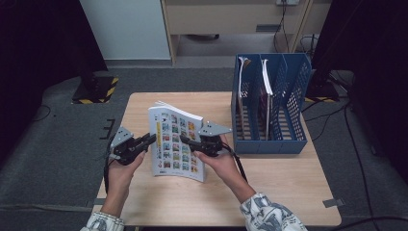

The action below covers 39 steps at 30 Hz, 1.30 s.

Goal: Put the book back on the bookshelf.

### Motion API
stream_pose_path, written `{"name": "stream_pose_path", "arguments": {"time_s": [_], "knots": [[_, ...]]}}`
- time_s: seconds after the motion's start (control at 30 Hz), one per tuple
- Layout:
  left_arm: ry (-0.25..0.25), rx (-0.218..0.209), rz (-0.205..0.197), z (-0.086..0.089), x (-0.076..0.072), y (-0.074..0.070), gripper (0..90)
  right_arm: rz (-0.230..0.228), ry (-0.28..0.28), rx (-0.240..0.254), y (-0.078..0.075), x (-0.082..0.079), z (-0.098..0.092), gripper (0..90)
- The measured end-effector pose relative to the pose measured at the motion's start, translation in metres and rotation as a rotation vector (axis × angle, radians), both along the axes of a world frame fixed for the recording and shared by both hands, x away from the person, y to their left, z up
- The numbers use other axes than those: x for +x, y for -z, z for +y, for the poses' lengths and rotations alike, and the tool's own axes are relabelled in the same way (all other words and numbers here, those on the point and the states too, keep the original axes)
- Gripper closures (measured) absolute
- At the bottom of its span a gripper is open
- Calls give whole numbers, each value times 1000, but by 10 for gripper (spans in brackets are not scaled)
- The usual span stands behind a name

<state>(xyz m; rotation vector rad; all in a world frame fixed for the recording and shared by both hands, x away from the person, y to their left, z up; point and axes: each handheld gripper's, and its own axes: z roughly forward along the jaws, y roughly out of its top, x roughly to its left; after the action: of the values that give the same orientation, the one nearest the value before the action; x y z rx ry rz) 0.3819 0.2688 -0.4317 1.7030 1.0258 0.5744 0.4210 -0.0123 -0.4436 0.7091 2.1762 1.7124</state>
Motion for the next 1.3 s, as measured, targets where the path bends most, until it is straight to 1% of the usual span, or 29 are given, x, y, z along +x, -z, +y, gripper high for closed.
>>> {"name": "stream_pose_path", "arguments": {"time_s": [0.03,0.07,0.13,0.17,0.23,0.3,0.33,0.37,0.4,0.47,0.53,0.6,0.67,0.73,0.77,0.87,0.93,1.0,1.17,1.3], "knots": [[-4,0,7,-2,5,0,796,-3,15,-5,1,3,0,695],[-5,-1,9,-2,8,0,796,-6,16,-12,1,5,1,692],[-6,-7,7,-3,10,0,796,-6,20,-14,1,7,0,693],[-10,-16,-7,-5,13,-2,797,-41,32,-20,-1,8,0,694],[-7,-19,-24,-7,14,-4,799,-82,37,-34,-4,9,-1,697],[-8,-3,-38,-9,13,-5,801,-119,42,-45,-8,8,-2,706],[-10,6,-47,-10,11,-5,801,-130,42,-51,-8,7,-2,711],[-9,3,-52,-10,10,-4,801,-142,38,-62,-8,6,-3,712],[-5,-2,-56,-9,8,-4,800,-146,34,-63,-8,5,-4,713],[0,-5,-65,-8,4,-3,797,-126,20,-38,-7,3,-6,715],[4,-5,-73,-6,2,-2,790,-123,6,-29,-7,1,-7,719],[6,-8,-76,-5,1,-1,777,-102,-4,-2,-7,1,-8,724],[6,-19,-76,-3,1,1,762,-92,-12,14,-6,1,-9,725],[0,-30,-70,-2,2,2,730,-93,-25,17,-6,0,-10,723],[0,-27,-69,-2,2,4,715,-90,-32,19,-6,0,-11,723],[1,-31,-58,0,3,7,709,-91,-57,26,-5,-2,-9,711],[2,-36,-55,1,3,7,709,-91,-74,32,-4,-3,-8,689],[0,-36,-54,1,3,7,710,-88,-86,42,-3,-3,-6,645],[-2,-47,-53,1,3,7,713,-83,-100,49,-2,-2,-6,646],[-6,-52,-54,1,2,8,712,-100,-105,47,0,-2,-6,670]]}}
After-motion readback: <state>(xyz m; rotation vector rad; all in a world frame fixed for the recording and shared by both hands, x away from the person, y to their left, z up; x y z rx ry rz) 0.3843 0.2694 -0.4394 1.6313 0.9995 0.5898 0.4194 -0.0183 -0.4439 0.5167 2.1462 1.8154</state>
